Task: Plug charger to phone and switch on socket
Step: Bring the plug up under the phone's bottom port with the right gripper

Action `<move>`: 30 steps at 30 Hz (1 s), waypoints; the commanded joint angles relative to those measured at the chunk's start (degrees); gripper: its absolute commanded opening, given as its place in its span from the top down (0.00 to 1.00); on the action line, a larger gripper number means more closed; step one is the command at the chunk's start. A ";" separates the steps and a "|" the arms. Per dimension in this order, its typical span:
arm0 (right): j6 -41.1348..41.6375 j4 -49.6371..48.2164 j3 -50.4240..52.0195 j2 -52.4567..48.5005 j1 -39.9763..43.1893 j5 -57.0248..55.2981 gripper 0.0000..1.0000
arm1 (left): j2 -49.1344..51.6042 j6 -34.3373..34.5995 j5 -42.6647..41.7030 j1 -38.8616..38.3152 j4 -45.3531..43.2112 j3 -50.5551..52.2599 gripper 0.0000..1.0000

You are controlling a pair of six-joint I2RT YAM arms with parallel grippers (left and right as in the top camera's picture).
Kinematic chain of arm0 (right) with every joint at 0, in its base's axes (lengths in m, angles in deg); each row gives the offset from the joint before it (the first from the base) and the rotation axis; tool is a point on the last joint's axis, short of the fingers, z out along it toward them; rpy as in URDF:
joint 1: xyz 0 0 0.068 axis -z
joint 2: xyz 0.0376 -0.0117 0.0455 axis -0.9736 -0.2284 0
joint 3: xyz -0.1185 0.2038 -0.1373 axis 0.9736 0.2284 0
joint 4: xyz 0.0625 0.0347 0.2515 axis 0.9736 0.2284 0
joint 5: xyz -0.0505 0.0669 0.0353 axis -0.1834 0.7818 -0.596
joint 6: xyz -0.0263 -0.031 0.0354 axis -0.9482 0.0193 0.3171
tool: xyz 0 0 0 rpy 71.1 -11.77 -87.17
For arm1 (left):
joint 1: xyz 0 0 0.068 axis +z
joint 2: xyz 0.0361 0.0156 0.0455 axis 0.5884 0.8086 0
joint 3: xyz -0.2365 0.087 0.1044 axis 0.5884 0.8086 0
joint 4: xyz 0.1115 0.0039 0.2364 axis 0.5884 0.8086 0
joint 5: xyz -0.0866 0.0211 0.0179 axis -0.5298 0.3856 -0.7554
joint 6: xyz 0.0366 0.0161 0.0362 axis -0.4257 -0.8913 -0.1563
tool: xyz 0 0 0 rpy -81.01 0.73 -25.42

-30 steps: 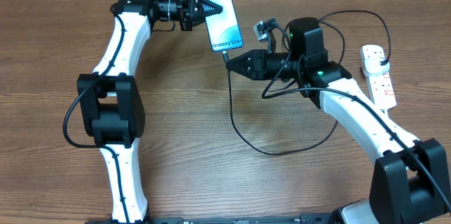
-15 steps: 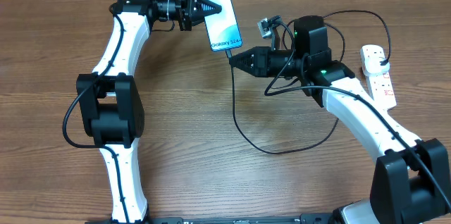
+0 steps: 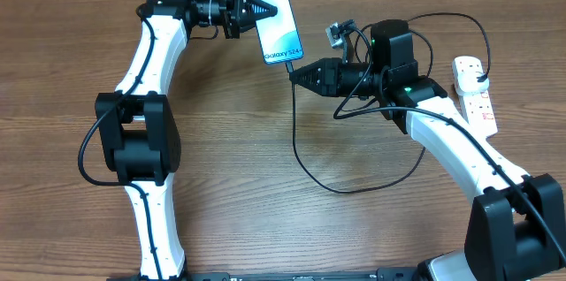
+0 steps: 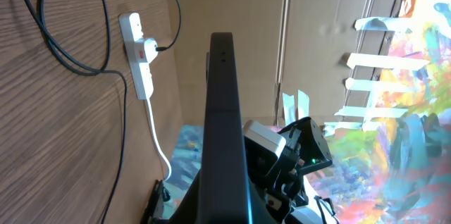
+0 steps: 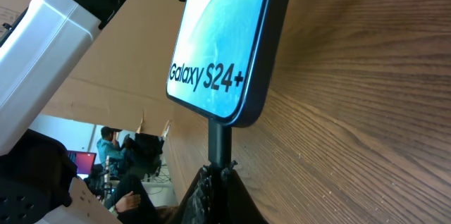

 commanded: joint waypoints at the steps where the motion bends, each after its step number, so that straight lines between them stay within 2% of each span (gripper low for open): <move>1: 1.07 -0.31 -1.33 1.25 0.31 0.26 0.96 | 0.07 -0.09 -2.64 0.61 -0.31 -0.68 0.96; 30: 2.82 -2.03 -1.33 1.25 0.31 1.16 0.96 | 0.04 2.16 0.00 2.71 -0.50 -0.68 0.96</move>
